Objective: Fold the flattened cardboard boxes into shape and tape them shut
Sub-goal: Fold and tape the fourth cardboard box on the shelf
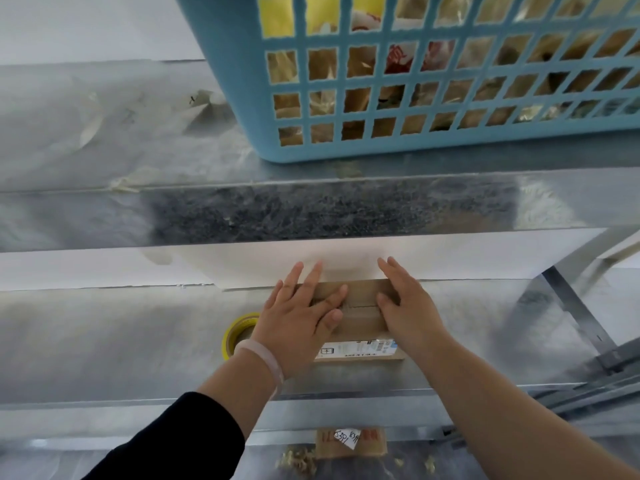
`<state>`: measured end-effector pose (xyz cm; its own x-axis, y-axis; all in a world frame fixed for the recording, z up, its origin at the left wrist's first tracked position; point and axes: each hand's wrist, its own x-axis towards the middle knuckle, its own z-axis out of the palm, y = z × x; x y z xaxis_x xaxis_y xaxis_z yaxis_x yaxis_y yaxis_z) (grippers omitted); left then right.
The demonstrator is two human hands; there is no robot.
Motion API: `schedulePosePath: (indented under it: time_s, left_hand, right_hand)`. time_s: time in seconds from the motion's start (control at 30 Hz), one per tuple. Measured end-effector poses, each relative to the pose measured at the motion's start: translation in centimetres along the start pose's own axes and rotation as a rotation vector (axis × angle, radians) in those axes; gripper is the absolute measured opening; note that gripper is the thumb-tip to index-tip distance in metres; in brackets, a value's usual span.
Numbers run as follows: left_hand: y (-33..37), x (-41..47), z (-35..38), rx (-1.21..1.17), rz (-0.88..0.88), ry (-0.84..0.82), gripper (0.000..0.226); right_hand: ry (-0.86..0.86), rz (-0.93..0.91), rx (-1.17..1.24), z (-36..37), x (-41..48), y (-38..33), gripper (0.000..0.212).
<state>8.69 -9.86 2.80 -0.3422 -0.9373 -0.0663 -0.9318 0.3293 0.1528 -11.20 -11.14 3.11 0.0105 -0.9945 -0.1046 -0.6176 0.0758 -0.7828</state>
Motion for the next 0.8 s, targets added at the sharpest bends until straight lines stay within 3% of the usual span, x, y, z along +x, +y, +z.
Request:
schedulePosePath:
  time_s: [0.1,0.23,0.37,0.43,0.5,0.63,0.8]
  left_hand:
    - [0.7,0.2,0.4,-0.344,-0.199,0.1,0.069]
    - [1.3,1.0,0.9,-0.96,-0.533,0.22,0.082]
    - [1.3,1.2,1.7,-0.96,-0.595,0.248,0.089]
    - [1.4,1.3,1.6,-0.972,-0.596,0.245,0.095]
    - [1.4,1.4,1.4,-0.939,-0.592,0.243,0.089]
    - [1.3,1.6,1.1,-0.882,-0.572,0.235,0.07]
    - [0.9,1.5,1.2,-1.035,-0.513,0.209,0.068]
  right_hand:
    - [-0.014,0.089,0.166,-0.6,-0.3,0.6,0.067]
    - [-0.011,0.259,0.233,-0.1,-0.5,1.0,0.069]
    - [0.011,0.316,0.198,0.4,-0.2,1.1,0.084]
    - [0.029,0.296,0.174,0.5,0.0,1.1,0.064]
    - [0.032,0.29,0.162,0.6,0.1,1.0,0.054]
    - [-0.001,0.322,0.192,0.4,0.4,1.2,0.067]
    - [-0.085,0.34,0.375,-0.2,0.2,1.5,0.066]
